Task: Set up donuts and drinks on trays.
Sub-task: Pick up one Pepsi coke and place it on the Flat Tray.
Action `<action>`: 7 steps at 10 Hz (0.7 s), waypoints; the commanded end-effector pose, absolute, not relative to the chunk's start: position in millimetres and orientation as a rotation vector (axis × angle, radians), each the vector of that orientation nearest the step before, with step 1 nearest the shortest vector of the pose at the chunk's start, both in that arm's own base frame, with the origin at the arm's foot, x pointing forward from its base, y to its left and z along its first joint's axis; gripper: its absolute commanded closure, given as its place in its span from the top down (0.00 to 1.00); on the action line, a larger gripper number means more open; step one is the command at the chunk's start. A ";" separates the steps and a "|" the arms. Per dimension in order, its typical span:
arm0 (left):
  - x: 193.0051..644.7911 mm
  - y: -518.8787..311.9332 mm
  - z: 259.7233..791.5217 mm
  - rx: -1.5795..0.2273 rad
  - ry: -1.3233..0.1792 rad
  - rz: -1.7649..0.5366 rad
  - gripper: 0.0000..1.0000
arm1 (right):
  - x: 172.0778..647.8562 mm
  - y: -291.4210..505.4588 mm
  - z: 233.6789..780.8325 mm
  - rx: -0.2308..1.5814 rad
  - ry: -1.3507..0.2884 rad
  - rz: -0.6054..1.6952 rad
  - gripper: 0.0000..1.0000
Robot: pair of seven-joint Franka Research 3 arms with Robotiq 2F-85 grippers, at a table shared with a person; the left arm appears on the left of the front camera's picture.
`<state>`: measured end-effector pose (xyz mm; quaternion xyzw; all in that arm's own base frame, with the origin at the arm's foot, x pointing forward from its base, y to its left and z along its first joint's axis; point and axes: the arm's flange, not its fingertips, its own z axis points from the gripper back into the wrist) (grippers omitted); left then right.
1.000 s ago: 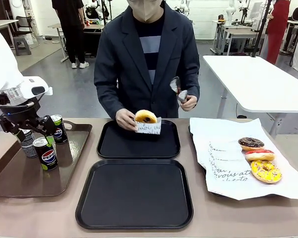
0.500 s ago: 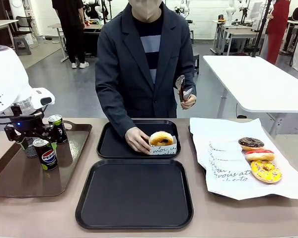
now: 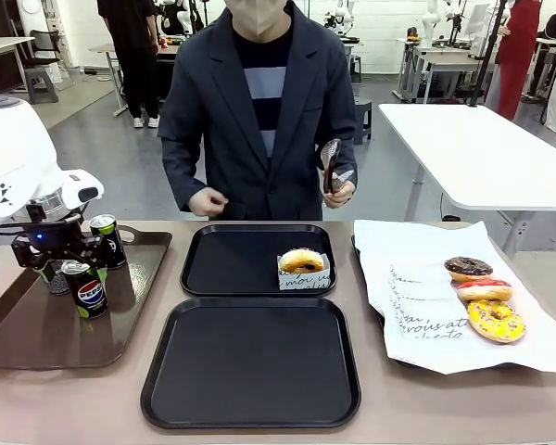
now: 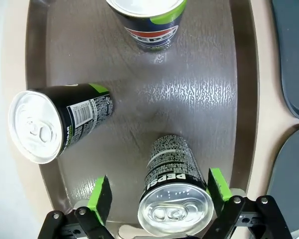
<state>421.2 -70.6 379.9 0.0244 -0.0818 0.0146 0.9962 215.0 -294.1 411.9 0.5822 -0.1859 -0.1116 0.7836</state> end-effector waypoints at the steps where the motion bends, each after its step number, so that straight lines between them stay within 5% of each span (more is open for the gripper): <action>1: 423.6 -76.3 376.4 0.044 -0.170 0.040 1.00 | 214.8 -294.9 412.9 1.269 -0.421 -0.223 1.00; 5: 423.0 -78.9 375.2 0.009 -0.160 0.076 1.00 | 214.8 -294.9 412.9 1.269 -0.421 -0.223 1.00; 7: 421.6 -79.3 375.3 -0.022 -0.150 0.082 0.86 | 214.8 -294.9 412.9 1.269 -0.421 -0.223 1.00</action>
